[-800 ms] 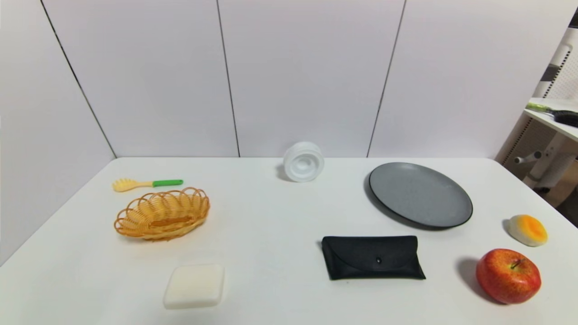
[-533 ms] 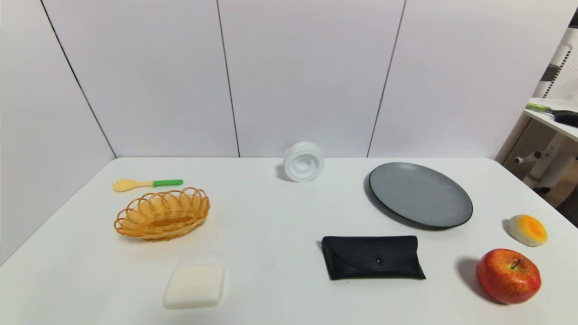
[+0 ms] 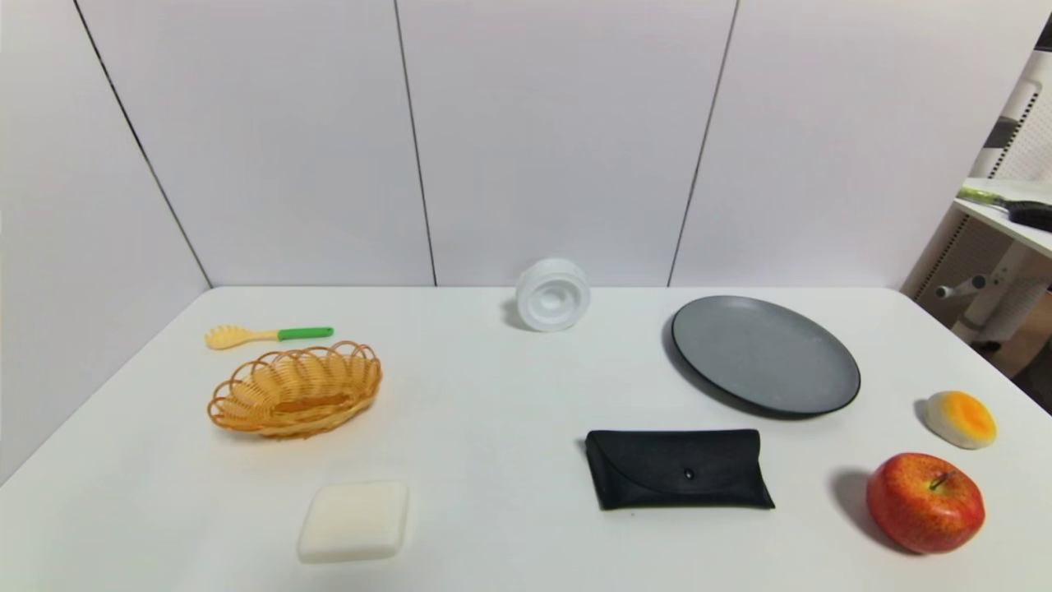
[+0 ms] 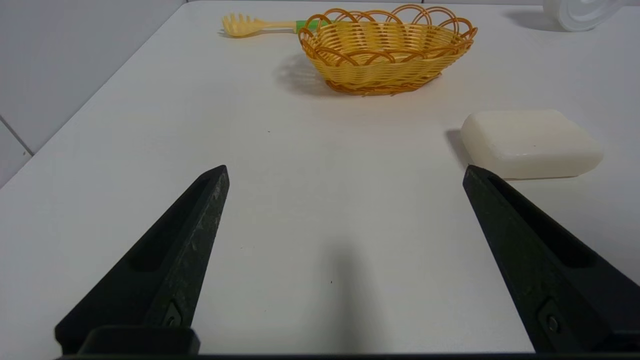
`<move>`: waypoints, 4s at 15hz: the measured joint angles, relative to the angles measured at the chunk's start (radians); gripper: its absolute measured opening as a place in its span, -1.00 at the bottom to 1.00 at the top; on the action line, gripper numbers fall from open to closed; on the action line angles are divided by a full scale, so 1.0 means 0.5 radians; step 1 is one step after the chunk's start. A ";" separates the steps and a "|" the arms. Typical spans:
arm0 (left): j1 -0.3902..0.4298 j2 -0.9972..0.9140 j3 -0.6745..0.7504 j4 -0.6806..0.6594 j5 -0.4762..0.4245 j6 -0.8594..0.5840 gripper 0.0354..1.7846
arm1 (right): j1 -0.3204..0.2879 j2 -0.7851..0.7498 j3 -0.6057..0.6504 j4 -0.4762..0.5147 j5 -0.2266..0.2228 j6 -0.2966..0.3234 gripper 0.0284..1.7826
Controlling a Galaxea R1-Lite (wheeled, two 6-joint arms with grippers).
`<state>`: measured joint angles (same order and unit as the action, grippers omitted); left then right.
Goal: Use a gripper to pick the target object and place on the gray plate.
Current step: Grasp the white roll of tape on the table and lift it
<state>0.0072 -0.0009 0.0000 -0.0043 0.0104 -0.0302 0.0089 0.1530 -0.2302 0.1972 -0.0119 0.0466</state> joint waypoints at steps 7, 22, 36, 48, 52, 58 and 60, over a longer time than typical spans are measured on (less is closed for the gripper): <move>0.000 0.000 0.000 0.001 0.001 0.001 0.89 | 0.063 1.085 -0.879 0.141 0.346 -0.032 0.92; 0.000 0.000 0.000 0.000 0.001 0.000 0.89 | 0.335 3.379 -2.472 -0.169 1.535 -0.711 0.92; 0.000 0.000 0.000 0.000 0.000 0.000 0.89 | 0.372 4.194 -2.863 -1.002 2.023 -0.818 0.92; 0.000 0.000 0.000 0.000 -0.001 0.001 0.89 | 0.433 4.550 -3.194 -1.033 2.051 -0.818 0.92; 0.000 0.000 0.000 0.000 0.001 0.000 0.89 | 0.443 4.653 -3.310 -1.020 2.040 -0.810 0.92; 0.000 0.000 0.000 0.000 0.000 0.000 0.89 | 0.507 4.749 -3.403 -1.016 2.013 -0.807 0.92; 0.000 0.000 0.000 0.000 0.000 0.000 0.89 | 0.531 4.777 -3.414 -1.029 2.013 -0.807 0.92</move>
<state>0.0072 -0.0009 0.0000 -0.0043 0.0104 -0.0302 0.2747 2.5415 -1.9372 -0.3174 0.9947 -0.3568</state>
